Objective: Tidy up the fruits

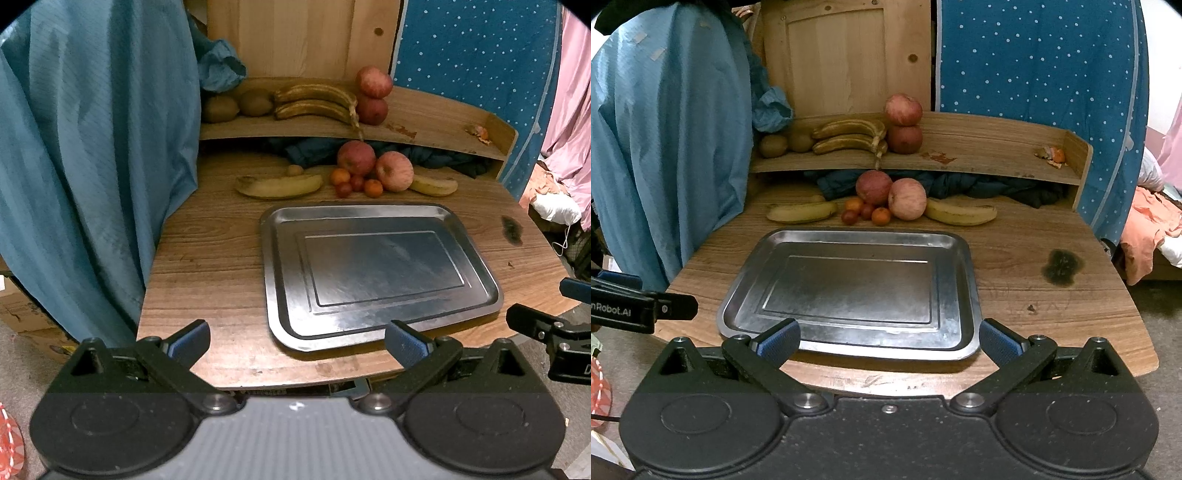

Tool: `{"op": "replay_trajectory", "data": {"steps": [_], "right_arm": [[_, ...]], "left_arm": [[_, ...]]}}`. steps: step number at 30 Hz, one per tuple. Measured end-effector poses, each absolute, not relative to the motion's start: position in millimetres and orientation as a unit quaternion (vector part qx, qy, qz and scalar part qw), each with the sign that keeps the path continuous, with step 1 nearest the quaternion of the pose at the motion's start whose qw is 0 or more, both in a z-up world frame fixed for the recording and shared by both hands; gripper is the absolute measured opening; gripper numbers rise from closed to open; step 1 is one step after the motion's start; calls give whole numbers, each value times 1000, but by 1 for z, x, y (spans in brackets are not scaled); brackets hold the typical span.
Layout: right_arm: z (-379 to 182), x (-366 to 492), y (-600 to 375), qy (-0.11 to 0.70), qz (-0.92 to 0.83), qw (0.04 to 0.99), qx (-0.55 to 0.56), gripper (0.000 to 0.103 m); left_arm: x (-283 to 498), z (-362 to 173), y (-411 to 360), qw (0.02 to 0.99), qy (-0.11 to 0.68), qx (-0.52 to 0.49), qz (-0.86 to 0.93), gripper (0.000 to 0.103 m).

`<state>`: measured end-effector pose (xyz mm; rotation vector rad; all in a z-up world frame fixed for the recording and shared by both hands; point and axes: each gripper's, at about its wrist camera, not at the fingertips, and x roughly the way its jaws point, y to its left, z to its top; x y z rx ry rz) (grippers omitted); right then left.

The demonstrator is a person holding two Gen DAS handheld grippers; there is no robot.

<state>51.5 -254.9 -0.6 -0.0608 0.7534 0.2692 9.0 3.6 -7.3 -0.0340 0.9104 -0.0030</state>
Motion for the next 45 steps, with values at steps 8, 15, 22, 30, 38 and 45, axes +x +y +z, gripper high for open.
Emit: {"op": "replay_trajectory", "data": {"steps": [8, 15, 22, 30, 38, 45], "right_arm": [[0, 56, -249, 374, 126, 918, -33, 102], [4, 68, -248, 367, 132, 920, -46, 102], [7, 111, -251, 364, 169, 914, -55, 102], [11, 187, -252, 338, 249, 906, -57, 102], [1, 238, -236, 354, 290, 886, -81, 102], [-22, 271, -209, 398, 289, 866, -89, 102]], "left_arm": [[20, -8, 8, 896, 443, -16, -8, 103], [36, -10, 11, 891, 453, -20, -9, 103], [67, -8, 11, 885, 464, -30, 15, 103], [118, -1, 6, 886, 456, -36, 76, 103], [163, -5, 13, 879, 461, -41, 114, 103], [209, -25, 30, 869, 486, -24, 94, 103]]}}
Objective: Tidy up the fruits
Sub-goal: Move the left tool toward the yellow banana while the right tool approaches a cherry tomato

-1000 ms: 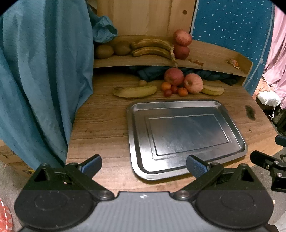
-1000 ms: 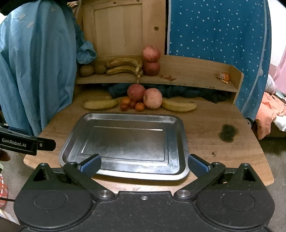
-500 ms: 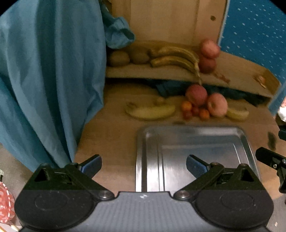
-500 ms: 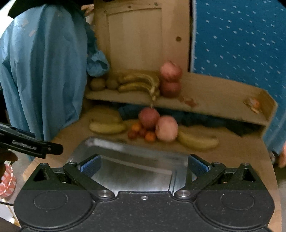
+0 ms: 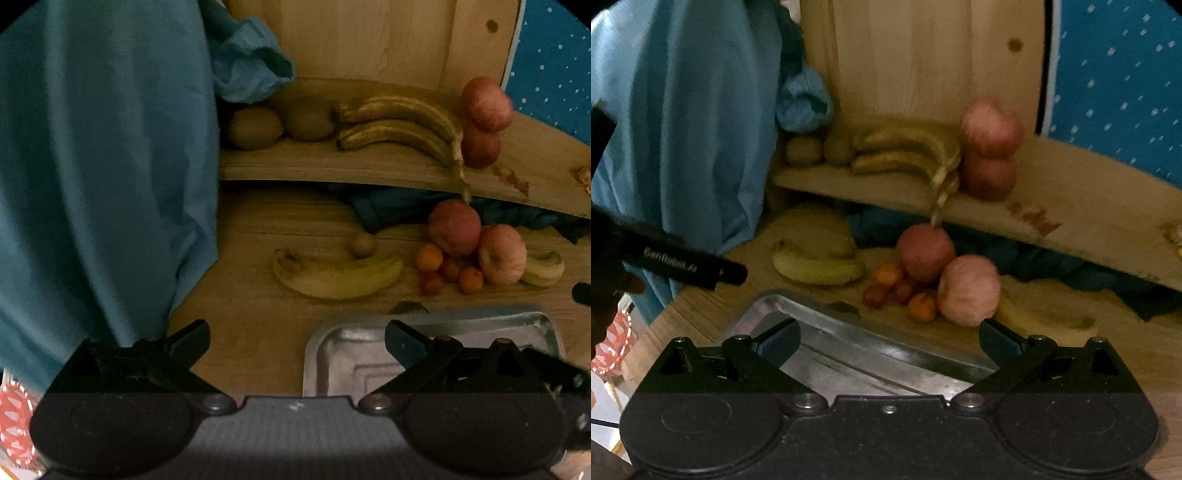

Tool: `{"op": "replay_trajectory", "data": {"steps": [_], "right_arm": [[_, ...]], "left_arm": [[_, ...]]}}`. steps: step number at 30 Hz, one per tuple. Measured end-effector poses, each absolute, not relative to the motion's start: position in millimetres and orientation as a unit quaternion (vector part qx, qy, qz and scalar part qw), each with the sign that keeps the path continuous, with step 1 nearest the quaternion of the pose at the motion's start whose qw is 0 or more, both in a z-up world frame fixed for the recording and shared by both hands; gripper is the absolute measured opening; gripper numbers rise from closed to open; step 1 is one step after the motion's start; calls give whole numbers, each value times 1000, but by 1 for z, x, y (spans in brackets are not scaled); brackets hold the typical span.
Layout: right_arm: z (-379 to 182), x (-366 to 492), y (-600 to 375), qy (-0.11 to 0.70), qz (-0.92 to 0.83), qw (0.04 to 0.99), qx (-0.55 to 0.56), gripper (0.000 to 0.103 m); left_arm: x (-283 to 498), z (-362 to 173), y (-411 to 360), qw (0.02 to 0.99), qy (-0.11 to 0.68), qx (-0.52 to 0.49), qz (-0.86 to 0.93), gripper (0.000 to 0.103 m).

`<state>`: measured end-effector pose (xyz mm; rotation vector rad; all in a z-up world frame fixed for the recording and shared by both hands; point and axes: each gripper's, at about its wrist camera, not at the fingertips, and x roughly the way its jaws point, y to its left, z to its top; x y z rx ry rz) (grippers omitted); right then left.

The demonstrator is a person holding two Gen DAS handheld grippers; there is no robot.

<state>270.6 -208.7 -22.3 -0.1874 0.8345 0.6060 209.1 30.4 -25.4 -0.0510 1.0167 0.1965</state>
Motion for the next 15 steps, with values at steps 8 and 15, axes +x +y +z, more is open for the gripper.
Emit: {"op": "replay_trajectory", "data": {"steps": [8, 15], "right_arm": [[-44, 284, -183, 425, 298, 850, -90, 102], [-56, 300, -173, 434, 289, 850, -77, 98]], "left_arm": [[256, -45, 32, 868, 492, 62, 24, 103], [278, -58, 24, 857, 496, 134, -31, 103]]}}
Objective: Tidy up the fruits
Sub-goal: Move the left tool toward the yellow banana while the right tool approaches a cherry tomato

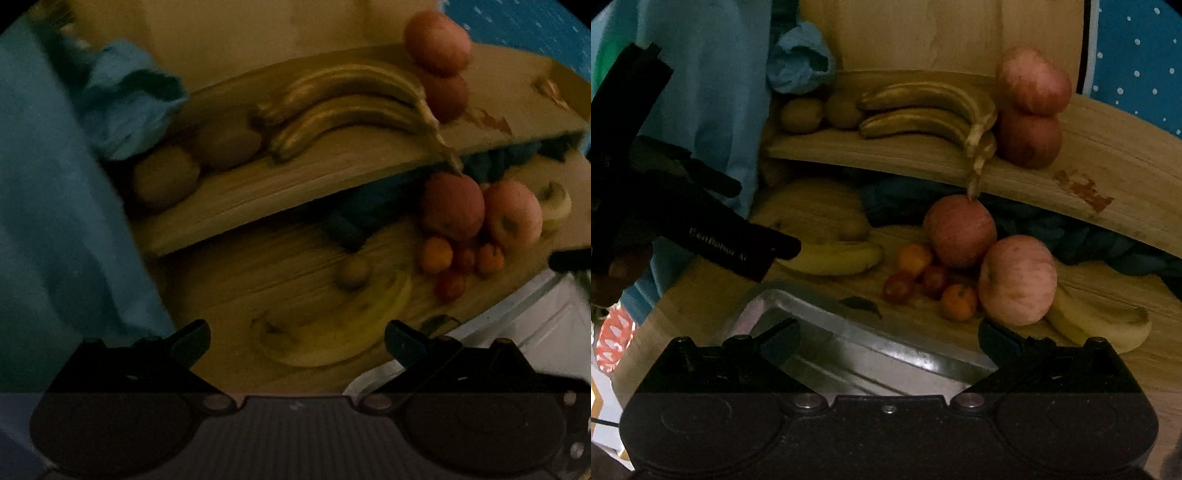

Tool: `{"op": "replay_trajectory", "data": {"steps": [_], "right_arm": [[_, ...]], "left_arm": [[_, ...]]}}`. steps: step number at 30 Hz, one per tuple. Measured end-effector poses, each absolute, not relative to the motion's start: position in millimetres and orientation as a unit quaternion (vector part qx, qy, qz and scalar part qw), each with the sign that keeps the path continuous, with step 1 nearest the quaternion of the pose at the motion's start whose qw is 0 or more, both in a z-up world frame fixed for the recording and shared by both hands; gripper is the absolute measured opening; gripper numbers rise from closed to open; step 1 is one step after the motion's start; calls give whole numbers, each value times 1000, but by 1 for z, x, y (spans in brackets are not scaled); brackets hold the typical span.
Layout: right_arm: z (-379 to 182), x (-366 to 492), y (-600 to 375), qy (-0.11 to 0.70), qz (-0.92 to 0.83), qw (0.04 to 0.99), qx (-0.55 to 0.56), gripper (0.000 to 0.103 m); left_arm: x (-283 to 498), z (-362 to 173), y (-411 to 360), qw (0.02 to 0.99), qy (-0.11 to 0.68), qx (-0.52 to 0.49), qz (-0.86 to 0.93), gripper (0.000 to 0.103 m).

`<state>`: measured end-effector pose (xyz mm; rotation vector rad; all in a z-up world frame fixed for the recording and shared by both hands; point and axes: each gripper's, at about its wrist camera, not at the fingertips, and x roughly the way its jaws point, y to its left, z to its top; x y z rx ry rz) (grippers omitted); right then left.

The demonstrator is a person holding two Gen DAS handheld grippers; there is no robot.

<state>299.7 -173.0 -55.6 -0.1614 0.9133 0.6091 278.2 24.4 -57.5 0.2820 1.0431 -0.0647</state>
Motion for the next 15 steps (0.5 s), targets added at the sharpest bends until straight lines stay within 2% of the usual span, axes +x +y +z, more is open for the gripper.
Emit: {"op": "replay_trajectory", "data": {"steps": [5, 15], "right_arm": [[-63, 308, -165, 438, 292, 847, -75, 85], [-73, 319, -155, 446, 269, 850, -77, 69]], "left_arm": [[287, -66, 22, 850, 497, 166, -57, 103], [293, -74, 16, 837, 490, 205, -131, 102]]}}
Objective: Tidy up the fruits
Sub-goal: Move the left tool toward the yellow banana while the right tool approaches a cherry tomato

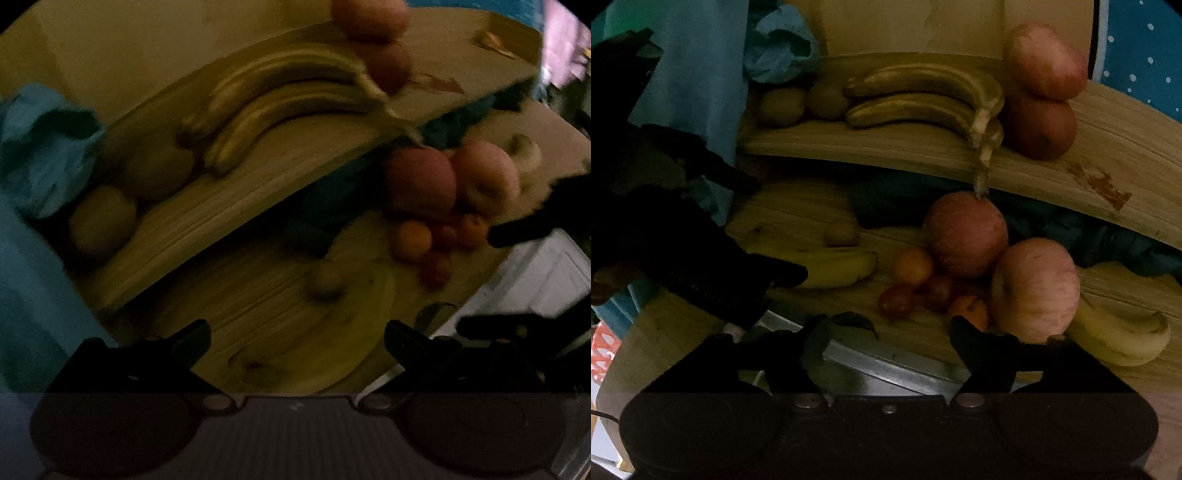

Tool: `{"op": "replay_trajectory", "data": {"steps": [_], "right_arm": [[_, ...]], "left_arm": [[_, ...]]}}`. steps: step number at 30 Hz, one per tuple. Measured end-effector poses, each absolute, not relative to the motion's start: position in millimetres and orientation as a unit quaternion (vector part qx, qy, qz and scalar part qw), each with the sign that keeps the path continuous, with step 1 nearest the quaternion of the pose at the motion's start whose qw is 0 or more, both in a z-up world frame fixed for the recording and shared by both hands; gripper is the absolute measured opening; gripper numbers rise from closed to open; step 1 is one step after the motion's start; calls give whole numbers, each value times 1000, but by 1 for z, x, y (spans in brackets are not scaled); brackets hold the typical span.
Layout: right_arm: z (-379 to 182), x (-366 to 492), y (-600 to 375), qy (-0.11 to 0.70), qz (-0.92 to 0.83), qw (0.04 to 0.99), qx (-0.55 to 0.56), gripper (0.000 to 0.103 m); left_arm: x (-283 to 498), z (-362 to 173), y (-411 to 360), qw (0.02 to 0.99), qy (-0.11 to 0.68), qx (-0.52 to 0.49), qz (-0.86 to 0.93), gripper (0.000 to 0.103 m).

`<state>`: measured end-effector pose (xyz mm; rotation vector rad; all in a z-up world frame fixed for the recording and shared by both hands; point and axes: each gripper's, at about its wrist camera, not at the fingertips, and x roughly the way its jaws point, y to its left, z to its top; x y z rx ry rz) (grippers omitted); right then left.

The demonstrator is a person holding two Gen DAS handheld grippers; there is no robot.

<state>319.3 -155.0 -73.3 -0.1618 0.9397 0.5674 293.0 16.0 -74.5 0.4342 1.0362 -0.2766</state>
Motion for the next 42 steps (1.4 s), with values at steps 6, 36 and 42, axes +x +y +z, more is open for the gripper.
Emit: {"op": "replay_trajectory", "data": {"steps": [6, 36, 42], "right_arm": [[-77, 326, -153, 454, 271, 846, -65, 58], [-97, 346, -134, 465, 244, 849, -61, 33], [-97, 347, -135, 465, 243, 849, -58, 27]], "left_arm": [[292, -80, 11, 824, 489, 233, -166, 92], [296, -102, -4, 803, 508, 231, -208, 60], [293, -101, -10, 804, 505, 242, -200, 51]]}}
